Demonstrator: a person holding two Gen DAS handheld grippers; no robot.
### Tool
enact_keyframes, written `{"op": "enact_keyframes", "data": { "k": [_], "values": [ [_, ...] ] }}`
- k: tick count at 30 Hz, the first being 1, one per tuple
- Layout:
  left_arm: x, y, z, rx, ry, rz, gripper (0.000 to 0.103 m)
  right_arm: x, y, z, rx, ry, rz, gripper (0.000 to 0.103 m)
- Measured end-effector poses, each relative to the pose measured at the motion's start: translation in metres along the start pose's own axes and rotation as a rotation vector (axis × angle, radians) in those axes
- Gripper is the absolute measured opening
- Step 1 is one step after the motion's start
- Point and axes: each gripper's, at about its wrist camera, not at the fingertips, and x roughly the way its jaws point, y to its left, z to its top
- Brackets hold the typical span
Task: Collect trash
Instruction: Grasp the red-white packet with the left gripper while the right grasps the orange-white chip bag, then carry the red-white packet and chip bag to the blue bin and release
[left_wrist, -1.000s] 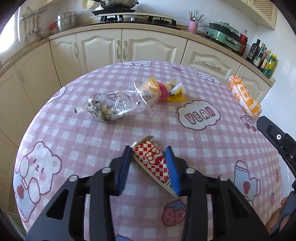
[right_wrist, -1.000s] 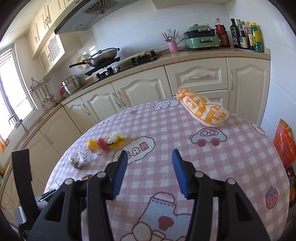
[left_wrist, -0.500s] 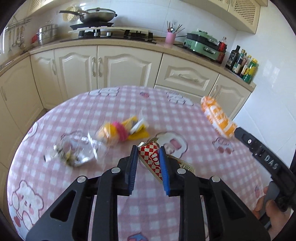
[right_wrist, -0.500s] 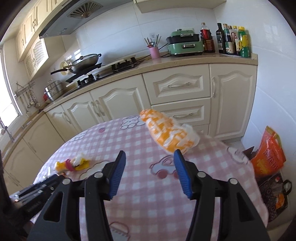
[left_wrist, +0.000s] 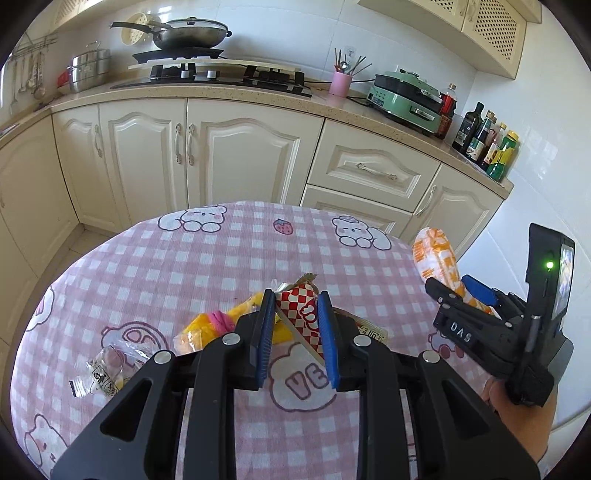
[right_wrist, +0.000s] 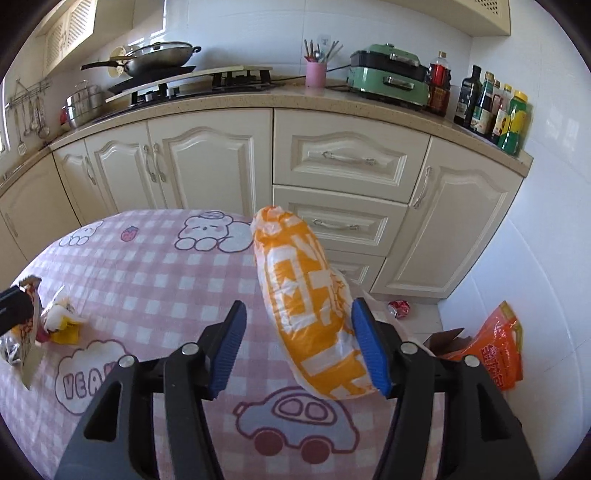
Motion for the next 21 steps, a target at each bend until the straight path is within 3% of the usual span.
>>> {"op": "enact_keyframes", "data": {
  "k": [1, 3, 10, 16, 21],
  "values": [
    [0.001, 0.001, -0.001, -0.003, 0.004, -0.002, 0.022, 0.001, -0.001, 0.0, 0.005, -0.001, 0.001, 0.044],
    [-0.001, 0.004, -0.002, -0.006, 0.007, -0.003, 0.022, 0.004, -0.003, 0.0, 0.0, 0.009, -0.005, 0.039],
    [-0.032, 0.024, -0.009, -0.023, -0.025, 0.008, 0.022, -0.025, 0.013, -0.002, -0.013, -0.044, 0.061, 0.026],
    [-0.08, 0.059, -0.021, -0.051, -0.073, 0.063, 0.022, -0.078, 0.069, -0.007, -0.011, -0.102, 0.292, 0.026],
    [-0.127, 0.098, -0.037, -0.092, -0.12, 0.127, 0.022, -0.12, 0.137, -0.023, -0.062, -0.12, 0.462, 0.026]
  ]
}}
